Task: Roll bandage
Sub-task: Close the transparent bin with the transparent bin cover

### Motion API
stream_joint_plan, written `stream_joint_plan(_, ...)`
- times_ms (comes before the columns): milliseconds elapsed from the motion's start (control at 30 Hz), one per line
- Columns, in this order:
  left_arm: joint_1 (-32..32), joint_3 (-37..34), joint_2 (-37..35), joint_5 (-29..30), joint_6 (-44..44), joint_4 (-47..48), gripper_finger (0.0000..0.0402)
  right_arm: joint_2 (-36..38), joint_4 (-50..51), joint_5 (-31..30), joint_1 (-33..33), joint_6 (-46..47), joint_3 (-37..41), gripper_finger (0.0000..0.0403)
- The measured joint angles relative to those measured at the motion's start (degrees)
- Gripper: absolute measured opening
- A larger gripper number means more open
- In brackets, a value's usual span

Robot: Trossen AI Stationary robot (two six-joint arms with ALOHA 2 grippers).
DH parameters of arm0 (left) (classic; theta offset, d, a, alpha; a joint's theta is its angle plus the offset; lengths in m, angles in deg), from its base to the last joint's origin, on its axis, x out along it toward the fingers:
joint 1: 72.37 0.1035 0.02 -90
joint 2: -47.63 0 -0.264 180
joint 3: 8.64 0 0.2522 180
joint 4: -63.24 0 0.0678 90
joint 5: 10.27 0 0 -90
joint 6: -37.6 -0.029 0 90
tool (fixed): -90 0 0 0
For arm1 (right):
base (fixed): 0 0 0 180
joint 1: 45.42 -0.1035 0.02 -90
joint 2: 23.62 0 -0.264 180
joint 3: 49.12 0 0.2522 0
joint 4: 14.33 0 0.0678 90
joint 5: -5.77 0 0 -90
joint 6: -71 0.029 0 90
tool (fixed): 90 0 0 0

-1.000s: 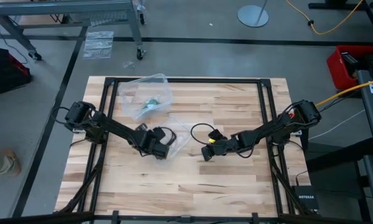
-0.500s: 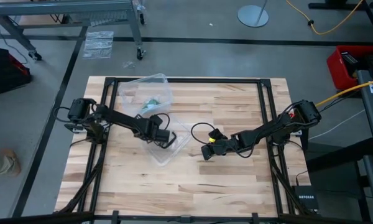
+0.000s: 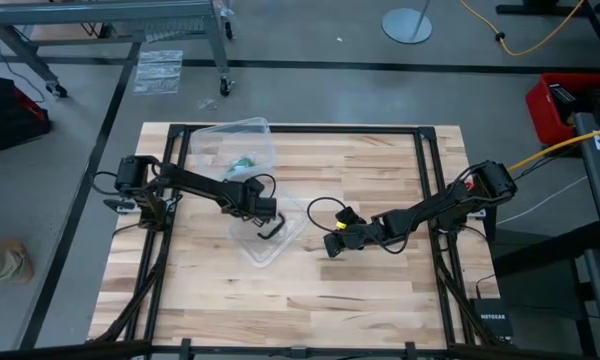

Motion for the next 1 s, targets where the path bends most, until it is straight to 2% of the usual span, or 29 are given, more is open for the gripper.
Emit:
stream_joint_plan(133,-0.61,0.02,0.63,-1.95,-1.72,-4.27,0.0120,0.00,-0.02,0.57,0.00,0.01,0.00,0.0049)
stream_joint_plan(367,-2.98,-0.02,1.04,-8.56,-2.50,-6.49,0.0120,0.00,0.06,5.95,-1.23,0.33,0.00,0.0049)
stream_joint_plan(467,-4.57,-0.02,1.09,-9.06,-1.87,-6.25,0.0120,0.00,0.81,5.90,-3.11,1.29,0.00,0.0049)
stream_joint_plan(733,-9.15,-0.02,1.09,-11.53,2.67,-6.96,0.0120,-0.07,8.54,1.29,-7.46,11.06,0.04,0.0049)
stream_joint_plan(867,-11.75,-0.02,1.09,-12.83,5.53,-10.82,0.0120,-1.77,7.50,0.93,-8.30,13.71,0.04,0.0049)
stream_joint_plan(1000,-13.95,-0.01,1.09,-14.38,6.09,-17.10,0.0120,-5.33,2.20,1.30,-8.31,14.59,-0.03,0.0049)
